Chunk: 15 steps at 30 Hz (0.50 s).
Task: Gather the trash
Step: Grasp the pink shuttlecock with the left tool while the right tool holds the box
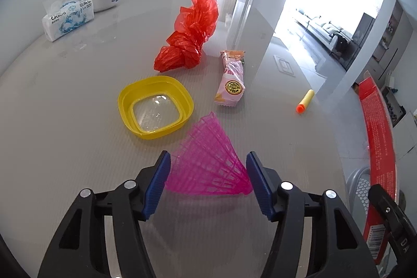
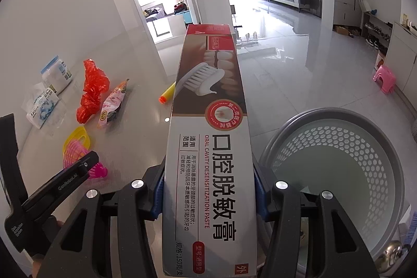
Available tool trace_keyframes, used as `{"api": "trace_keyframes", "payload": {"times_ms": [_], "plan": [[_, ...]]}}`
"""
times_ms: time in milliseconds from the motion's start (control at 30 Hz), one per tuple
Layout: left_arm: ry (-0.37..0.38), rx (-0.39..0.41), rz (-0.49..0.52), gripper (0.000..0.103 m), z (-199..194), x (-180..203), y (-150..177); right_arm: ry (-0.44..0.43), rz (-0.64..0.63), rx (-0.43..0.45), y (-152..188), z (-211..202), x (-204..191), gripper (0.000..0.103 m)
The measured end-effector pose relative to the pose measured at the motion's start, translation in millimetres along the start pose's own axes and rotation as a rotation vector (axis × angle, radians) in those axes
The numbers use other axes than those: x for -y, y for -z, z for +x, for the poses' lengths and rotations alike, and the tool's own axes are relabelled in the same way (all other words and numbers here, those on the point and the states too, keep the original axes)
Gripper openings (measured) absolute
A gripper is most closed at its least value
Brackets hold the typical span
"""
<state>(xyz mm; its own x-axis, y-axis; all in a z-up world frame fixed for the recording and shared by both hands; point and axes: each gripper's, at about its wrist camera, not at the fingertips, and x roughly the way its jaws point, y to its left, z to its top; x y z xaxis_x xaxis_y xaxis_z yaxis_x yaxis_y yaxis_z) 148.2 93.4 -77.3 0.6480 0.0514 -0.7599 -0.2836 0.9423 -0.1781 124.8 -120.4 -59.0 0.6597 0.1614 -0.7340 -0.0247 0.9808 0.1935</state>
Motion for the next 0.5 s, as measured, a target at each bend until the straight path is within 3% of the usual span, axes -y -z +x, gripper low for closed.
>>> {"api": "trace_keyframes", "payload": {"times_ms": [233, 500], "plan": [[0.049, 0.011, 0.051, 0.037, -18, -5, 8, 0.001, 0.017, -0.005, 7, -3, 1, 0.051], [0.099, 0.023, 0.083, 0.008, -43, -15, 14, 0.002, 0.017, -0.012, 16, -13, -5, 0.051]]}}
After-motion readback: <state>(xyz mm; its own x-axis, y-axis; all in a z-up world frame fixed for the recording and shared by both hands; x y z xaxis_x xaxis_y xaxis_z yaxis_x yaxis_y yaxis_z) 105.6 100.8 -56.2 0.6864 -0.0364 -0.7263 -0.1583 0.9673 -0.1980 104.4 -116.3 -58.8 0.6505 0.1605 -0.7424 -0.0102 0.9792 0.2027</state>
